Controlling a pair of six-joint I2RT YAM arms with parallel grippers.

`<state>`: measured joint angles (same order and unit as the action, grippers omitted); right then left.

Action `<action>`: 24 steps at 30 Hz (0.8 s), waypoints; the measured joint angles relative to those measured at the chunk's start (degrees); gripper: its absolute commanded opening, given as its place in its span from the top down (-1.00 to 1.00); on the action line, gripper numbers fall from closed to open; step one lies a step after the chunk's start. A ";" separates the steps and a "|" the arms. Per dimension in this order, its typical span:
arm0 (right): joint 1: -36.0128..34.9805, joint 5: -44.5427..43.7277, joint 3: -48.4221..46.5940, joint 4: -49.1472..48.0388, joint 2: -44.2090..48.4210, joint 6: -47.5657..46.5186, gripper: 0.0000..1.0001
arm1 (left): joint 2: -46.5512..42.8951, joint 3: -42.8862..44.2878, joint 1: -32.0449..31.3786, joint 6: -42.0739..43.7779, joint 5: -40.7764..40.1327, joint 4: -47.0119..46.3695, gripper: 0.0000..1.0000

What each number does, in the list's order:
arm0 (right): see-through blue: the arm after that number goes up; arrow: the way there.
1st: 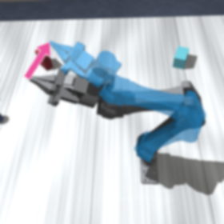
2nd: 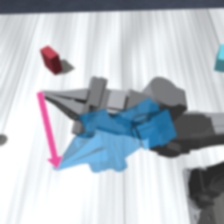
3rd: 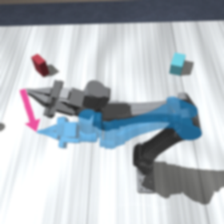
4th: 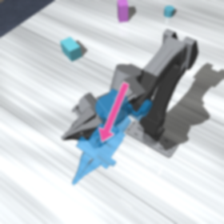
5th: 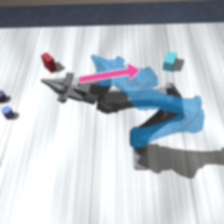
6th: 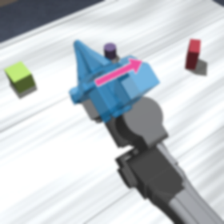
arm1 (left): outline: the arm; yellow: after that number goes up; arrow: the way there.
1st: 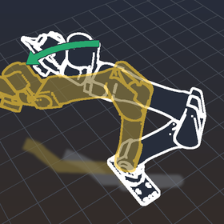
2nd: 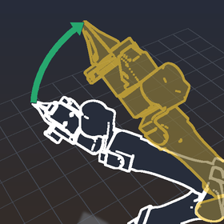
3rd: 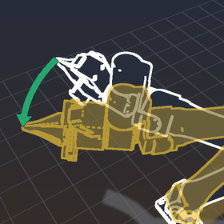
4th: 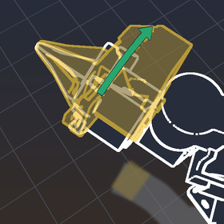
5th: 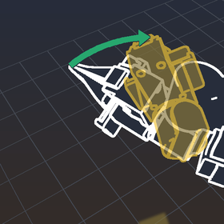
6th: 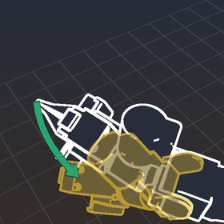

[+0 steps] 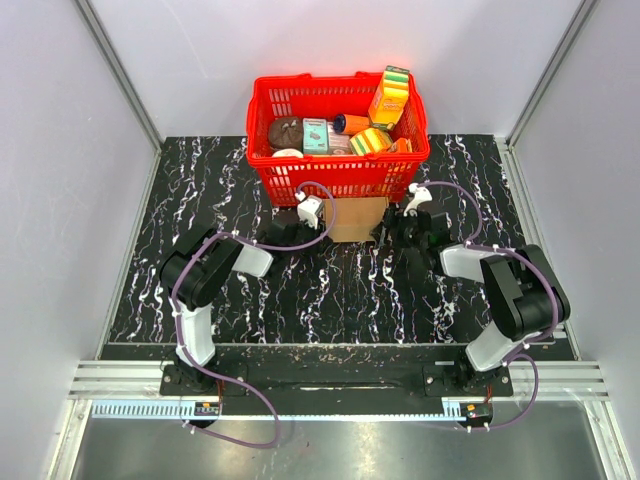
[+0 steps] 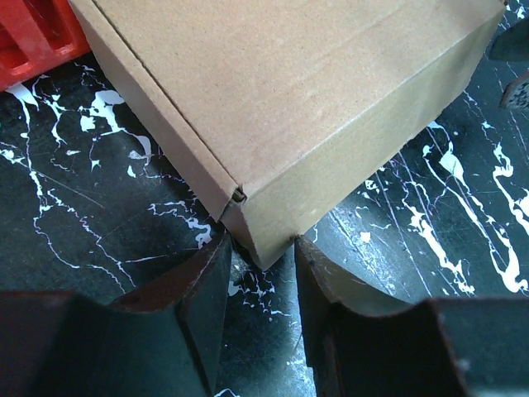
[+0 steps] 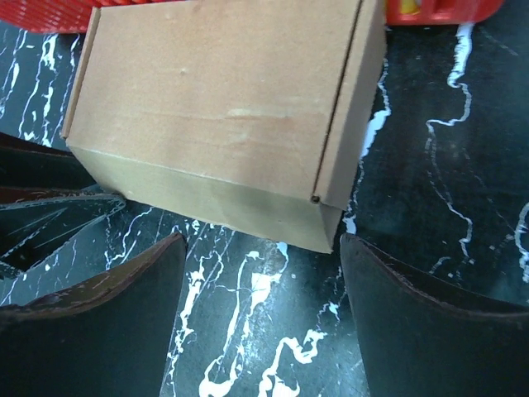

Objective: Fold the paper box

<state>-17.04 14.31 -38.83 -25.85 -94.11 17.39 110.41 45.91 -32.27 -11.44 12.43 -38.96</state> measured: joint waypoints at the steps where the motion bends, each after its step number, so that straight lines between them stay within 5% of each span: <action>1: -0.02 -0.81 0.24 0.48 0.72 0.02 -0.64 | 0.00 0.00 0.00 -0.04 0.02 0.00 0.17; 24: -0.11 -5.14 1.09 4.70 2.43 2.45 -0.61 | 0.33 5.14 -0.59 -1.90 -4.44 8.63 0.24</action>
<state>-17.15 9.17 -37.74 -21.15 -91.68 19.84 110.74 51.05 -32.86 -13.34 7.99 -30.33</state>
